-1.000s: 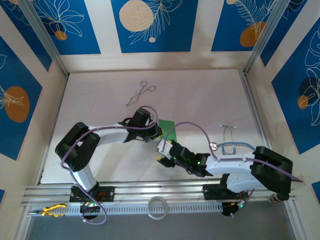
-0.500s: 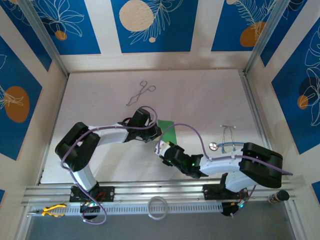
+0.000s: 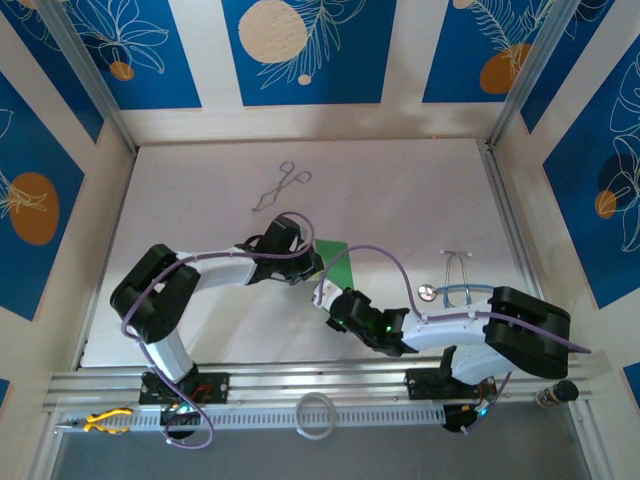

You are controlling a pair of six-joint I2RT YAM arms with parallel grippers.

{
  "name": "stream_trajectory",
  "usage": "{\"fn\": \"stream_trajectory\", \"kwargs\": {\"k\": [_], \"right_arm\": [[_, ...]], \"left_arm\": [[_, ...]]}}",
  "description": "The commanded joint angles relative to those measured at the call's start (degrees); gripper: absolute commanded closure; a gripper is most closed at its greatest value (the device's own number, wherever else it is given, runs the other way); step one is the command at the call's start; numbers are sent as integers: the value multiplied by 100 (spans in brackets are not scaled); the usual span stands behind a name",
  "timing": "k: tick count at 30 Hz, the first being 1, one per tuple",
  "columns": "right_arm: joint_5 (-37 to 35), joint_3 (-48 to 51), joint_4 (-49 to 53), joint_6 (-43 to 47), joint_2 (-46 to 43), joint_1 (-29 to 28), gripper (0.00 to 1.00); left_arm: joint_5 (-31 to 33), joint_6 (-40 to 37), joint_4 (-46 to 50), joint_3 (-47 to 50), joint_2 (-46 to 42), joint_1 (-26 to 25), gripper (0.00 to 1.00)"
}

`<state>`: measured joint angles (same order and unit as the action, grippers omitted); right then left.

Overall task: Fold a paper plane with a square sheet of paper (pick it up from the middle)
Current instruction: Third fold the triangle at the center of the table.

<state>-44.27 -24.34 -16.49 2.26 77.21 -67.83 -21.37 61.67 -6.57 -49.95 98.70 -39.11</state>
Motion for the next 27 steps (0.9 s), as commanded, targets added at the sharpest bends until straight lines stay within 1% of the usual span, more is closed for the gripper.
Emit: {"fn": "stream_trajectory", "kwargs": {"k": [1, 3, 5, 8, 12, 14, 18, 21, 24, 27], "right_arm": [[183, -45, 105, -225, -170, 85, 89], [271, -60, 136, -269, -171, 138, 93], [397, -62, 146, -304, -194, 180, 96], [726, -86, 155, -450, -211, 320, 99], [1604, -136, 154, -736, -229, 630, 100], [2049, -169, 146, -947, -222, 818, 100], [3038, -224, 98, -1339, -218, 1261, 100], [3662, -281, 90, -1652, -217, 1562, 100], [4211, -328, 50, -1913, -212, 1804, 100], [4562, -386, 32, -2074, -167, 1963, 100]], "left_arm": [[17, 50, 1, 23, -154, 61, 91], [43, 46, 23, 29, -182, 59, 89], [81, 7, 77, 24, -218, 70, 84], [187, -120, 290, 1, -322, 87, 70], [473, -411, 876, -121, -574, 159, 54], [656, -596, 1219, -211, -713, 205, 48], [919, -967, 1766, -451, -910, 319, 46], [888, -1188, 1889, -632, -915, 393, 46], [472, -1433, 1791, -892, -701, 488, 49], [-14, -1777, 1930, -1402, -281, 496, 54]]}}
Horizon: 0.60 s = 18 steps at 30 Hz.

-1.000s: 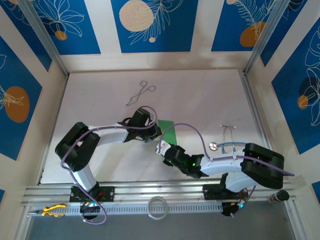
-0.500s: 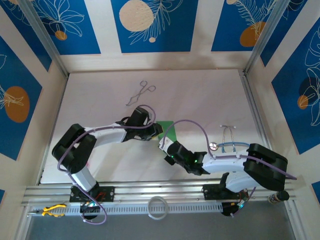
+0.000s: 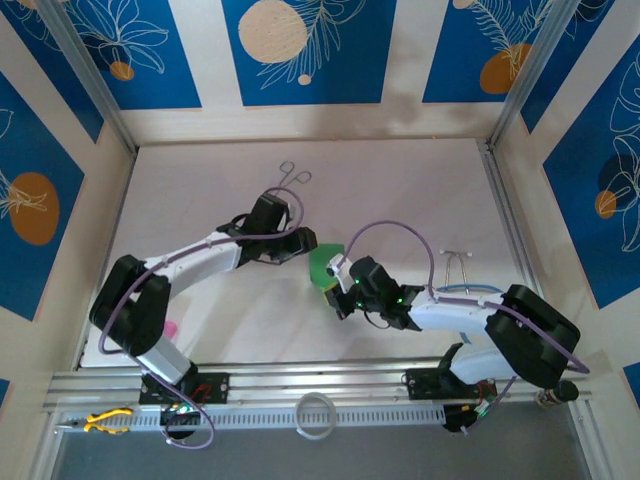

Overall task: Fold a paper plane with a square sheet of paper (pick it up from the middle)
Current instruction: Third fold the triangle at the center of the table.

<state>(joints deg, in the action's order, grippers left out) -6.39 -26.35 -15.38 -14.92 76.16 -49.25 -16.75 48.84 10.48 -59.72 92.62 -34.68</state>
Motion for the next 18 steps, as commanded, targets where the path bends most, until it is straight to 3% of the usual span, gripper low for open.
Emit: {"fn": "stream_trajectory", "kwargs": {"k": [1, 7, 18], "right_arm": [[842, -205, -86, -410, -41, 147, 100], [988, -259, -212, -662, 187, 248, 100], [1139, -244, -607, -897, 630, 285, 100]], "left_arm": [[-609, -579, 290, -596, 501, 51, 56], [-992, -814, 508, -1189, 1289, 41, 69], [-787, -885, 463, -871, 1885, 47, 76]]}}
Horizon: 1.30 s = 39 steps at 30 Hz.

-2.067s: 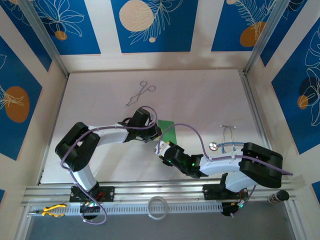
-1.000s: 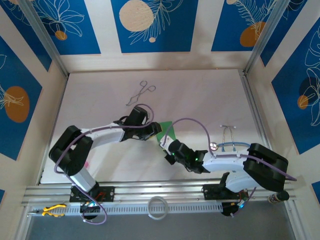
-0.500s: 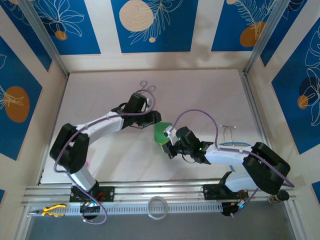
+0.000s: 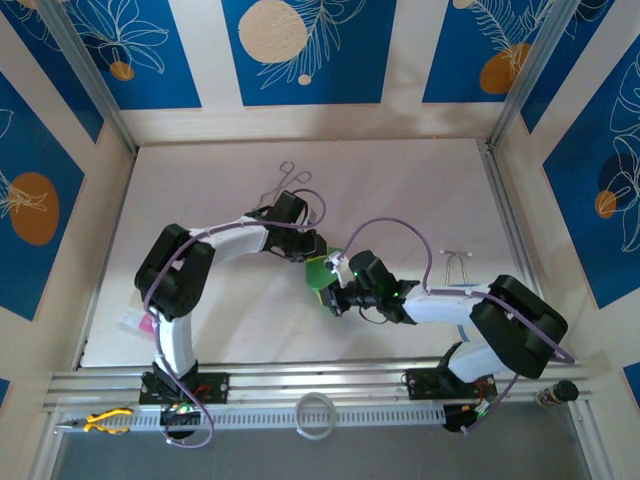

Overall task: Fold a paper plane with a square sheet of paper (pick it up from the middle)
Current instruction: Third fold the triangle at the center of the table.

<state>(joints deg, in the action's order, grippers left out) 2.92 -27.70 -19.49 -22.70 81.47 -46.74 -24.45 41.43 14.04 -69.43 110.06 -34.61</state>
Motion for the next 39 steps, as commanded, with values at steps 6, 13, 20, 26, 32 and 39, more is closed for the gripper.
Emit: {"fn": "stream_trajectory", "kwargs": {"k": [6, 13, 20, 26, 32, 39], "right_arm": [[283, -129, -238, -165, 252, 153, 100], [435, -252, -75, -82, 433, 425, 100], [429, -367, 77, 77, 606, 623, 100], [476, -287, 129, 126, 615, 711, 100], [563, -234, 233, 5, 563, 872, 100], [794, -423, 580, -44, 694, 996, 100]], "left_arm": [[81, -233, 164, 182, 353, 41, 78], [179, -336, 245, 301, 380, 34, 79], [221, -284, 159, 386, 276, 40, 79], [229, -284, 169, 386, 218, 42, 79], [234, -260, 165, 369, 189, 40, 78], [212, -225, 150, 360, 191, 41, 77]]}}
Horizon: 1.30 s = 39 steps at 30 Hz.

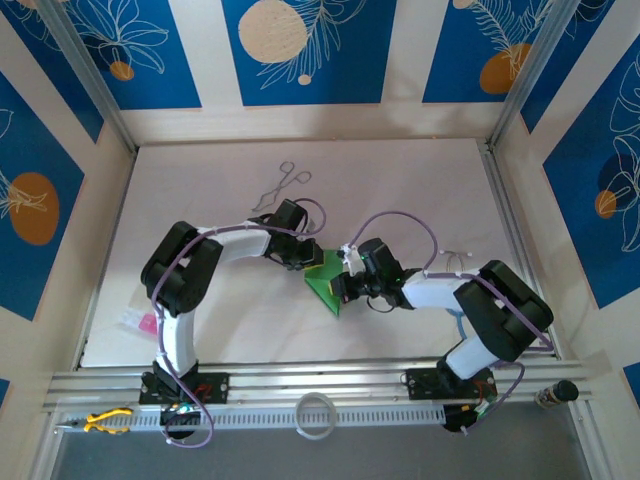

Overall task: Fold a paper plane with a square sheet of paper (pick it up from the middle)
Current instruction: Third fold the triangle at the center of the table.

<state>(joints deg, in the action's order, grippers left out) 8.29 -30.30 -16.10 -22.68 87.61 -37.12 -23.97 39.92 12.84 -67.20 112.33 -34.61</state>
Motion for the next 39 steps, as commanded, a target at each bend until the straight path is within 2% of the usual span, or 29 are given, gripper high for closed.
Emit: {"fn": "stream_trajectory", "kwargs": {"k": [1, 39], "right_arm": [[309, -162, 245, -61, 78, 46, 100], [111, -679, 913, 116, 518, 100, 99]], "left_arm": [[164, -76, 269, 137, -45, 35, 78], [164, -68, 271, 146, -89, 42, 76]]}}
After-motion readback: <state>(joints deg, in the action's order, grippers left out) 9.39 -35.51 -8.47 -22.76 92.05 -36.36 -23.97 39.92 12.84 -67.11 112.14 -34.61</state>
